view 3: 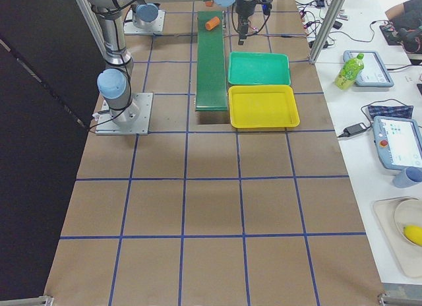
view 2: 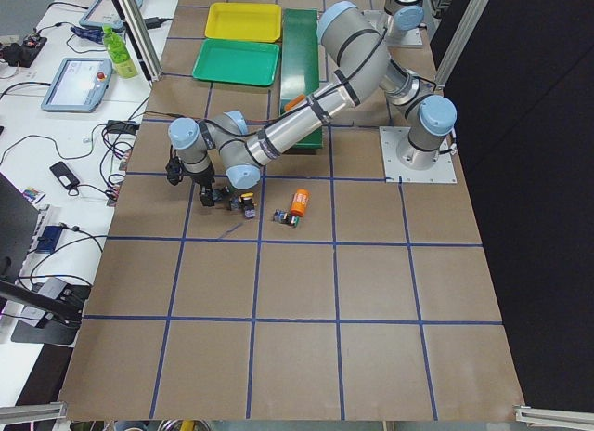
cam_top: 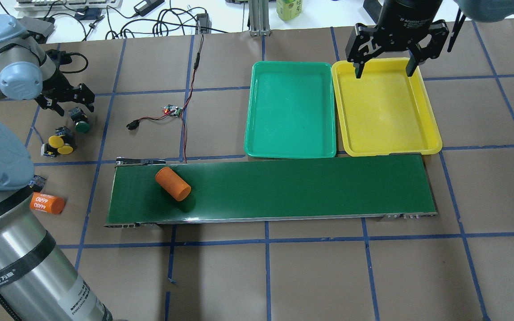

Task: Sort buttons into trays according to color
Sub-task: 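Place a green-capped button on the belt with left gripper while right gripper lowers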

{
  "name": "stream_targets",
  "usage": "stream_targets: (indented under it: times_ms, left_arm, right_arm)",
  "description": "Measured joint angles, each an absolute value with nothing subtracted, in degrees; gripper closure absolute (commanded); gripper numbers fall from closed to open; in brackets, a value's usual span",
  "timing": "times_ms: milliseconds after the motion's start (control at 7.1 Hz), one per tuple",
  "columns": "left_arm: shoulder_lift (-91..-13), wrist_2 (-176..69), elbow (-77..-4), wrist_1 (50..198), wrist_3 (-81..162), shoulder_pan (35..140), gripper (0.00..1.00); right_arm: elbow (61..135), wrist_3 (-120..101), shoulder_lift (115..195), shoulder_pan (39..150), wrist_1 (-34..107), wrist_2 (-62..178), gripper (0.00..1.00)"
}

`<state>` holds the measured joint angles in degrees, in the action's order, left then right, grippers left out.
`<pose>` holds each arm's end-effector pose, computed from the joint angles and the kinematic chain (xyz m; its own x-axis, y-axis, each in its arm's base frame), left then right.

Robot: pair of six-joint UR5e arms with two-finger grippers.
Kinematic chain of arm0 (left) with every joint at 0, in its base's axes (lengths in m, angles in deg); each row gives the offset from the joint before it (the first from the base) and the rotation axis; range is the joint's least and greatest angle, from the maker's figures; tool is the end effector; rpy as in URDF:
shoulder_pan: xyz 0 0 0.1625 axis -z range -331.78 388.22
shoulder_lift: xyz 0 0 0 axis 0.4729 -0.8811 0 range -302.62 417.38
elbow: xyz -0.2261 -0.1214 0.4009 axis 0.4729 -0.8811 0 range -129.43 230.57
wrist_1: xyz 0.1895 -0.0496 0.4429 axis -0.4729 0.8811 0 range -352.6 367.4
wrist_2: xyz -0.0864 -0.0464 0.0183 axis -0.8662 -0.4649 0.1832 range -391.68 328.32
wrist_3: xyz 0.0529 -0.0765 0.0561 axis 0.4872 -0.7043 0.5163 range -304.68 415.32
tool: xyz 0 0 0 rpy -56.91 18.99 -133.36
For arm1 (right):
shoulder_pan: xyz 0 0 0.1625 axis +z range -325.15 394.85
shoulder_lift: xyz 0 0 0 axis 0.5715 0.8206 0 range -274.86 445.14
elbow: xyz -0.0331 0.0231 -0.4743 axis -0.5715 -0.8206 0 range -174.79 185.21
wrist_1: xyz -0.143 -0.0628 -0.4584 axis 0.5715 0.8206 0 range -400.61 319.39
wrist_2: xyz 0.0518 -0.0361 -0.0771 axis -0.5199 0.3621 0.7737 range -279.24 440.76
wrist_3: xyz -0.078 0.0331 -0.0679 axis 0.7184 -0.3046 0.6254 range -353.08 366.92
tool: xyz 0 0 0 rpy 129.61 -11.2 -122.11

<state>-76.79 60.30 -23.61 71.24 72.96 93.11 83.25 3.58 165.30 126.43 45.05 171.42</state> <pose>0.2378 -0.8128 0.1705 -0.9914 -0.1289 -0.0212 -0.1298 0.9904 0.0470 0.1496 -0.6381 0.5364 -0.9994 0.0303 0.0138 0.0308 0.9988 0.0378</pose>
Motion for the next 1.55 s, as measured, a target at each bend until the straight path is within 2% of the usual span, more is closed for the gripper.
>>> stream_targets:
  times_ms: [141, 282, 704, 985, 1548]
  left_arm:
    - [-76.6, 60.2, -24.3, 71.5, 72.9, 92.4, 0.84]
    - [-76.2, 60.2, -25.1, 71.8, 72.8, 92.0, 0.90]
    - [-73.5, 58.4, -26.1, 74.3, 71.6, 93.5, 0.87]
    - [-66.9, 56.3, -30.1, 78.4, 68.9, 98.9, 0.87]
    - [-45.5, 53.5, -54.0, 79.6, 61.6, 107.6, 0.91]
  right_arm:
    - [83.5, 3.5, 165.3, 126.6, 45.2, 171.5, 0.00]
    - [83.9, 3.5, 165.3, 126.6, 45.5, 171.6, 0.00]
    - [84.4, 3.3, 165.5, 126.7, 45.9, 171.3, 0.00]
    - [83.8, 3.3, 165.8, 126.6, 45.6, 171.4, 0.00]
    - [83.6, 3.9, 166.5, 125.8, 45.7, 171.3, 0.00]
